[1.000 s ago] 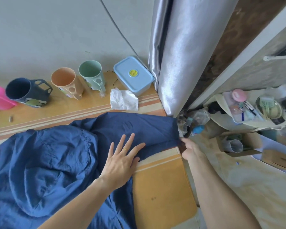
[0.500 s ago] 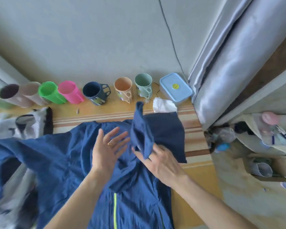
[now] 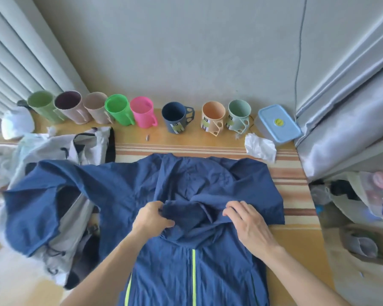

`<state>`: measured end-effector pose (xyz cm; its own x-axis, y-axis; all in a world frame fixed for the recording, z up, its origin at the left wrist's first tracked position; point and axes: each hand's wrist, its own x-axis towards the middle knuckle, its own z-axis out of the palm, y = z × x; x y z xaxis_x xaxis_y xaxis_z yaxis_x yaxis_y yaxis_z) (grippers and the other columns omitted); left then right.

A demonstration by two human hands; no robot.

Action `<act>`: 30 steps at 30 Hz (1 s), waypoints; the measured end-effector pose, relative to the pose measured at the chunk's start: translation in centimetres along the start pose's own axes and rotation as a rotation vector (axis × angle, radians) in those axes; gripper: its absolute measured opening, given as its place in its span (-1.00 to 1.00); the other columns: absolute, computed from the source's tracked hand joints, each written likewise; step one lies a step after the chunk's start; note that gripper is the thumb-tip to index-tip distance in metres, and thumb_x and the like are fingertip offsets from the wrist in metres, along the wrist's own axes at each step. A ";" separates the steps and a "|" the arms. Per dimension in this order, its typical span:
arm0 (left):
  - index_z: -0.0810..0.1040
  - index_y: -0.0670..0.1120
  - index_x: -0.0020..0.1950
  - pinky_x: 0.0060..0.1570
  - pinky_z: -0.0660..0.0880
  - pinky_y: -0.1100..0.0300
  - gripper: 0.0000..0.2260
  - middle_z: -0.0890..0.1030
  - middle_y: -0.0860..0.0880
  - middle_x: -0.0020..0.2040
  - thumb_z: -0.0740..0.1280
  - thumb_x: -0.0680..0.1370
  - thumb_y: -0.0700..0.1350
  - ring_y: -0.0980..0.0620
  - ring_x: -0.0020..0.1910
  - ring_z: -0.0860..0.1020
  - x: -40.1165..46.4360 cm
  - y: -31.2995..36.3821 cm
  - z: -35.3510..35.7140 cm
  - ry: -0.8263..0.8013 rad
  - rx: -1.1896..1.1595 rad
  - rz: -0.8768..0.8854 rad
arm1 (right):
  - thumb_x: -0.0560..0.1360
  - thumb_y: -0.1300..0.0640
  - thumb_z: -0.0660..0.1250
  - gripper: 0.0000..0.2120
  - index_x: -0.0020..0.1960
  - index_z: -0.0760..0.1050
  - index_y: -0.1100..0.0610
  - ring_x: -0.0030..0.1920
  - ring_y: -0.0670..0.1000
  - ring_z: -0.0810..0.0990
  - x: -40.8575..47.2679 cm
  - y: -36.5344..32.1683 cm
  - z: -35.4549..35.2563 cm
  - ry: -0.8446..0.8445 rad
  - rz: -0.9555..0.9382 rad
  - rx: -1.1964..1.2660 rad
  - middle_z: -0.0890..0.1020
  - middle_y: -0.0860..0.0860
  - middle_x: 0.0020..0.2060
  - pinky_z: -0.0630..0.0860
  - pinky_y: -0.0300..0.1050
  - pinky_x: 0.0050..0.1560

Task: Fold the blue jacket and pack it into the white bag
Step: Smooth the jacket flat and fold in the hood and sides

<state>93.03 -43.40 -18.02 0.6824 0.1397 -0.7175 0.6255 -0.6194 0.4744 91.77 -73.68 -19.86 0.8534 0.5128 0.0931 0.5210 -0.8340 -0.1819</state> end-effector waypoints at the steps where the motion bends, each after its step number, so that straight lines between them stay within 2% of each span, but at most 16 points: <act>1: 0.64 -0.04 -0.08 -0.05 0.65 0.01 -0.77 0.71 -0.01 -0.25 0.58 0.34 -0.06 -0.03 -0.25 0.66 0.0 0.1 -1.1 0.008 -0.187 0.018 | 0.49 0.37 0.09 -0.67 0.07 0.56 0.15 -0.09 0.13 0.57 -0.1 -0.1 -0.2 0.011 0.021 0.013 0.56 0.03 0.06 0.54 -0.05 -0.09; 3: 0.68 -0.09 -0.10 -0.01 0.62 0.04 -0.94 0.74 -0.02 -0.19 0.52 0.46 -0.17 -0.05 -0.15 0.68 0.3 0.1 -3.3 0.046 -0.554 0.034 | 0.48 0.38 0.09 -0.68 0.07 0.56 0.18 -0.08 0.12 0.57 -0.2 -0.4 -0.6 0.023 0.076 0.059 0.56 0.04 0.03 0.56 -0.05 -0.08; 5: 0.67 -0.06 -0.12 -0.05 0.55 0.06 -0.94 0.72 -0.03 -0.16 0.45 0.53 -0.20 -0.04 -0.14 0.64 1.0 0.0 -5.6 0.143 -0.688 0.060 | 0.46 0.40 0.14 -0.69 0.09 0.54 0.19 -0.05 0.10 0.57 0.1 -1.0 -0.7 0.008 0.079 0.091 0.55 0.03 0.03 0.57 -0.07 -0.05; 7: 0.64 -0.03 -0.10 -0.24 0.46 0.13 -0.78 0.69 -0.06 -0.15 0.32 0.54 -0.33 -0.05 -0.23 0.55 1.8 -0.5 -6.8 0.265 -0.695 0.089 | 0.43 0.40 0.26 -0.71 0.09 0.53 0.16 -0.04 0.09 0.57 0.5 -1.5 -0.7 -0.035 0.054 0.124 0.53 0.02 0.04 0.57 -0.04 -0.02; 10: 0.61 -0.06 -0.13 -0.52 0.29 0.31 -0.60 0.66 -0.03 -0.02 0.08 0.44 -0.45 0.03 -0.41 0.40 2.6 -1.8 -7.5 0.355 -0.599 0.147 | 0.50 0.11 0.40 -0.80 0.10 0.59 0.14 0.10 0.11 0.57 1.7 -1.3 -0.5 0.052 0.121 0.121 0.57 0.05 0.15 0.56 0.04 0.10; 11: 0.61 -0.06 -0.15 -0.51 0.32 0.35 -0.60 0.65 0.01 0.07 0.07 0.43 -0.45 0.06 -0.36 0.45 2.7 -2.3 -7.6 0.360 -0.550 0.151 | 0.53 0.01 0.40 -0.72 0.17 0.61 0.13 0.21 0.13 0.54 2.1 -0.9 -0.1 0.056 0.183 0.120 0.57 0.08 0.25 0.53 0.05 0.21; 13: 0.66 -0.03 -0.20 -0.30 0.47 0.24 -0.63 0.66 0.00 0.14 0.13 0.45 -0.38 0.02 -0.16 0.58 3.1 -3.1 -7.6 0.390 -0.526 0.103 | 0.62 -0.12 0.25 -0.57 0.39 0.54 0.09 0.45 0.17 0.40 2.7 -0.1 1.5 -0.023 0.291 0.073 0.45 0.14 0.47 0.41 0.11 0.42; 15: 0.71 -0.03 -0.27 -0.01 0.57 0.03 -0.73 0.70 -0.07 0.06 0.21 0.45 -0.15 -0.10 -0.04 0.63 3.3 -3.4 -7.5 0.347 -0.636 -0.020 | 0.67 -0.25 -0.07 -0.39 0.49 0.44 0.05 0.56 0.22 0.29 2.9 0.3 3.0 -0.199 0.366 0.020 0.32 0.15 0.57 0.35 0.21 0.49; 17: 0.72 -0.02 -0.27 0.09 0.57 -0.05 -0.69 0.67 -0.05 0.02 0.29 0.44 0.14 -0.12 -0.01 0.62 3.4 -3.6 -7.1 0.197 -0.668 -0.150 | 0.64 -0.30 -0.19 -0.30 0.52 0.40 0.05 0.57 0.22 0.26 3.0 0.5 3.9 -0.272 0.410 0.031 0.28 0.14 0.58 0.31 0.22 0.52; 18: 0.72 0.00 -0.23 0.10 0.57 -0.04 -0.68 0.67 -0.02 0.01 0.38 0.42 0.23 -0.08 -0.01 0.62 3.3 -3.8 -6.9 0.139 -0.577 -0.155 | 0.63 -0.30 -0.13 -0.33 0.55 0.36 0.03 0.59 0.21 0.22 3.1 0.4 4.1 -0.281 0.425 0.041 0.25 0.13 0.60 0.27 0.19 0.54; 19: 0.72 0.02 -0.18 0.11 0.57 0.00 -0.74 0.68 0.01 0.00 0.49 0.39 0.21 -0.02 0.00 0.63 3.2 -4.0 -6.7 0.115 -0.455 -0.130 | 0.61 -0.32 -0.09 -0.33 0.58 0.29 -0.01 0.61 0.20 0.18 3.2 0.3 4.2 -0.295 0.422 0.046 0.20 0.11 0.62 0.24 0.18 0.56; 21: 0.73 0.08 -0.09 0.14 0.57 0.07 -0.86 0.70 0.08 0.04 0.59 0.40 -0.07 0.07 0.06 0.64 3.3 -4.2 -6.2 0.135 -0.313 0.031 | 0.59 -0.37 -0.13 -0.29 0.62 0.20 -0.04 0.62 0.20 0.12 3.2 0.1 4.1 -0.317 0.392 0.031 0.12 0.11 0.64 0.24 0.20 0.56; 24: 0.70 0.10 0.15 0.22 0.48 0.32 -0.68 0.64 0.24 0.16 0.48 0.50 -0.25 0.24 0.17 0.57 3.2 -3.6 -6.1 0.311 -0.205 0.370 | 0.63 -0.29 -0.02 -0.35 0.62 0.19 0.01 0.62 0.22 0.12 3.9 -0.1 3.4 -0.209 0.377 0.002 0.10 0.15 0.64 0.25 0.19 0.55; 26: 0.59 0.03 0.37 0.27 0.35 0.45 -0.58 0.54 0.15 0.34 0.40 0.55 -0.29 0.22 0.28 0.49 4.0 -3.2 -6.0 0.394 -0.043 0.519 | 0.64 -0.22 0.08 -0.38 0.64 0.11 -0.03 0.65 0.19 0.01 4.6 -0.9 3.3 -0.184 0.287 -0.012 0.03 0.13 0.66 0.12 0.12 0.59; 28: 0.39 -0.05 0.55 0.46 0.29 0.23 -0.45 0.36 -0.02 0.56 0.37 0.56 -0.27 0.00 0.50 0.36 5.1 -3.7 -5.7 0.379 0.205 0.495 | 0.64 -0.29 -0.05 -0.37 0.65 0.02 -0.10 0.65 0.19 -0.05 4.8 -1.6 4.6 -0.274 0.201 -0.062 -0.05 0.11 0.66 0.10 0.18 0.60; 30: 0.35 -0.07 0.58 0.54 0.23 -0.08 -0.43 0.29 -0.17 0.60 0.39 0.57 -0.16 -0.19 0.57 0.29 5.3 -4.7 -5.8 0.456 0.421 0.461 | 0.61 -0.34 -0.17 -0.33 0.65 0.05 -0.09 0.63 0.26 0.05 5.5 -2.4 5.8 -0.352 0.266 -0.072 0.00 0.12 0.65 0.26 0.28 0.53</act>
<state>95.93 -35.21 -21.12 0.9844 0.0447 -0.1701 0.1065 -0.9212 0.3743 95.08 -67.68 -24.55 0.9069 0.3063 -0.2892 0.2945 -0.9519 -0.0849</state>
